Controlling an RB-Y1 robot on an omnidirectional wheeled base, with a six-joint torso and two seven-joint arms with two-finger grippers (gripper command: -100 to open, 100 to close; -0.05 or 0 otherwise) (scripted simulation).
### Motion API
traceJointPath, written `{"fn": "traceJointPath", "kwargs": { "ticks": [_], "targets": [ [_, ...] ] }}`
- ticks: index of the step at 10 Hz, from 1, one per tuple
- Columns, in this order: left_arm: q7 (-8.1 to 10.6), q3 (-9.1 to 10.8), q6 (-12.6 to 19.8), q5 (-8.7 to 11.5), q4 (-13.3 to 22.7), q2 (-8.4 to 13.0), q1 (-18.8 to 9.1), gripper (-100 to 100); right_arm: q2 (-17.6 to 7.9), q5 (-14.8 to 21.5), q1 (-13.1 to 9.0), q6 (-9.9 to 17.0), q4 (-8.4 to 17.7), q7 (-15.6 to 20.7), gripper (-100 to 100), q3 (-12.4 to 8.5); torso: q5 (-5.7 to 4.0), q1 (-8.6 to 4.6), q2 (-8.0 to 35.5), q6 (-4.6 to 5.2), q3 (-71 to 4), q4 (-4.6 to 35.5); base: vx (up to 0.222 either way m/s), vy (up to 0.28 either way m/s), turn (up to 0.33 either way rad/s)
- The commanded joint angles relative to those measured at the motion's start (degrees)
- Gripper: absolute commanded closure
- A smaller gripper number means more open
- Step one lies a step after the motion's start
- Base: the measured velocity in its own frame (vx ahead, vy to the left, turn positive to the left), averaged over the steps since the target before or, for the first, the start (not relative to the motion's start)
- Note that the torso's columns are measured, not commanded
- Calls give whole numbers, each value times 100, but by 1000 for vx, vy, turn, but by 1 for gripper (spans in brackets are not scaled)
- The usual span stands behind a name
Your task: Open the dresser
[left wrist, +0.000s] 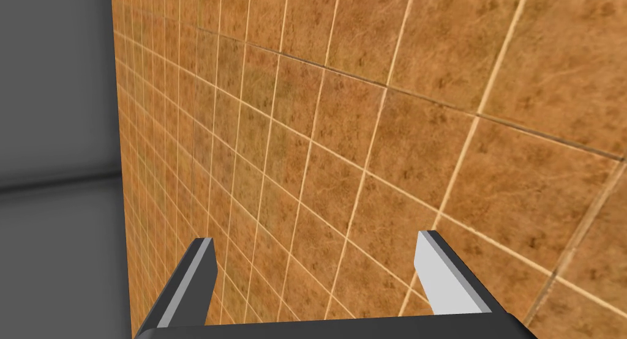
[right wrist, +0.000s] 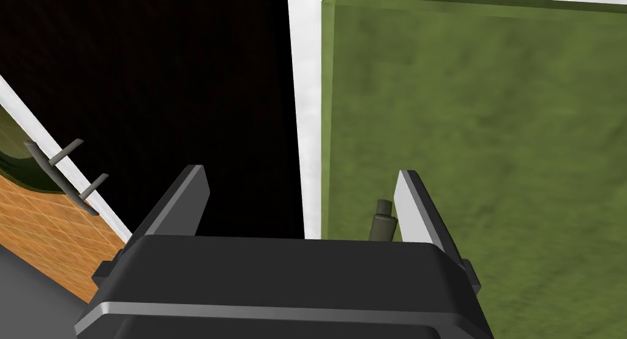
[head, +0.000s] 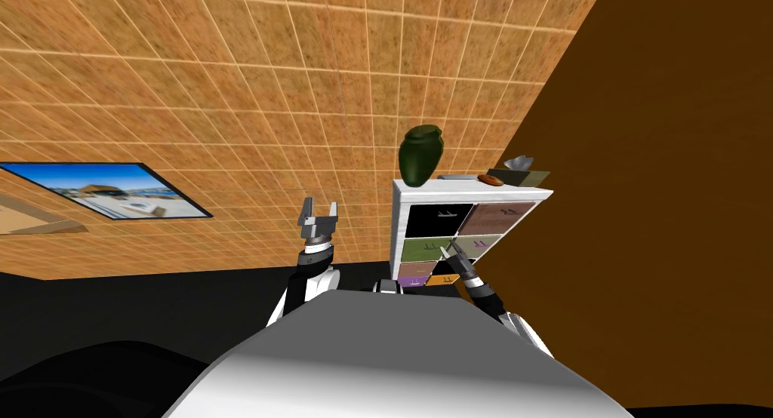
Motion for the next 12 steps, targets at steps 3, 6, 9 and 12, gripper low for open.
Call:
{"fn": "traceJointPath", "kwargs": {
  "ticks": [3,6,9,12],
  "targets": [
    [0,0,0,0,0,0,0,0,301,241,-88,-111,389,746,-100,-124,1,2,-5,-1,-3,-1,-11,56,-26],
    [0,0,0,0,0,0,0,0,772,336,-119,-155,540,1036,-100,-171,0,-2,-3,0,-2,-1,-7,42,-16],
    [0,0,0,0,0,0,0,0,967,360,-116,-147,537,1071,-100,-172,0,-4,-4,0,-2,-1,-4,16,-5],
    [0,1,0,0,0,1,1,0,1022,475,-220,170,408,1133,-100,282,-3,-12,-8,0,-6,-2,16,-40,-145]
  ]
}}
